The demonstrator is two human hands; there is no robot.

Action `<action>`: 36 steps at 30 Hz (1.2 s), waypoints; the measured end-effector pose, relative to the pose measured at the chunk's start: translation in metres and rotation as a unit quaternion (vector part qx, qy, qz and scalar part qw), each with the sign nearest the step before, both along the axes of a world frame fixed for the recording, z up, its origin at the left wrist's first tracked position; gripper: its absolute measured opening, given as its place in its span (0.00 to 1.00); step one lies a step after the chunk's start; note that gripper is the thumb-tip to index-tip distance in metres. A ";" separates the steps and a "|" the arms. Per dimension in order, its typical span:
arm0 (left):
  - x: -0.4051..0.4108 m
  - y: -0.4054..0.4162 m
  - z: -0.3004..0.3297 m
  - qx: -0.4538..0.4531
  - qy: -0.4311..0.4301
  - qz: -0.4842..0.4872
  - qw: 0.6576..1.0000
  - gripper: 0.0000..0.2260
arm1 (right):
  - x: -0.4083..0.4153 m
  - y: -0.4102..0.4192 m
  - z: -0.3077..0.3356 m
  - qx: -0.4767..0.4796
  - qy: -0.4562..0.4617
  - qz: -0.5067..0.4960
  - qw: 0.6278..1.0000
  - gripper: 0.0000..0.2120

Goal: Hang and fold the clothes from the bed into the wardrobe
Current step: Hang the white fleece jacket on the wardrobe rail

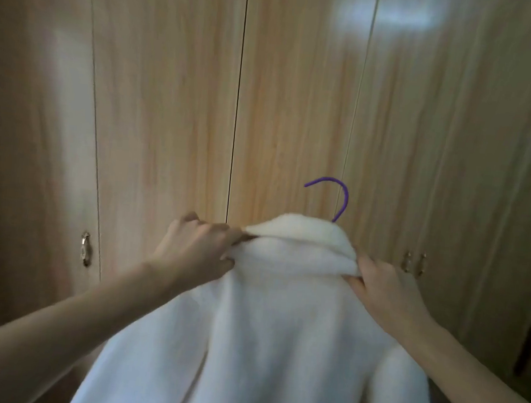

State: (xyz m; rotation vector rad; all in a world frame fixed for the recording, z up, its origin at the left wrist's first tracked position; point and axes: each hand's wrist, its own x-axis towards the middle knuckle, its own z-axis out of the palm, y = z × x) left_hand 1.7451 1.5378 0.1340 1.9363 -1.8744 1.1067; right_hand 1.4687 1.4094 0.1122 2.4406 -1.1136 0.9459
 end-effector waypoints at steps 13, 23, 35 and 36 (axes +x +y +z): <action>0.015 -0.011 -0.004 0.171 0.317 0.029 0.933 0.15 | 0.101 -0.024 -0.012 0.074 0.018 0.225 0.971 0.15; 0.055 -0.010 -0.038 0.100 0.143 0.121 0.977 0.17 | 0.163 -0.069 -0.049 0.169 0.050 0.266 0.948 0.21; 0.195 -0.051 -0.044 0.269 0.291 0.113 0.911 0.11 | 0.297 -0.091 -0.080 0.182 0.020 0.304 0.935 0.22; 0.208 -0.054 -0.046 0.272 0.263 0.118 0.918 0.12 | 0.310 -0.093 -0.085 0.185 0.016 0.303 0.935 0.20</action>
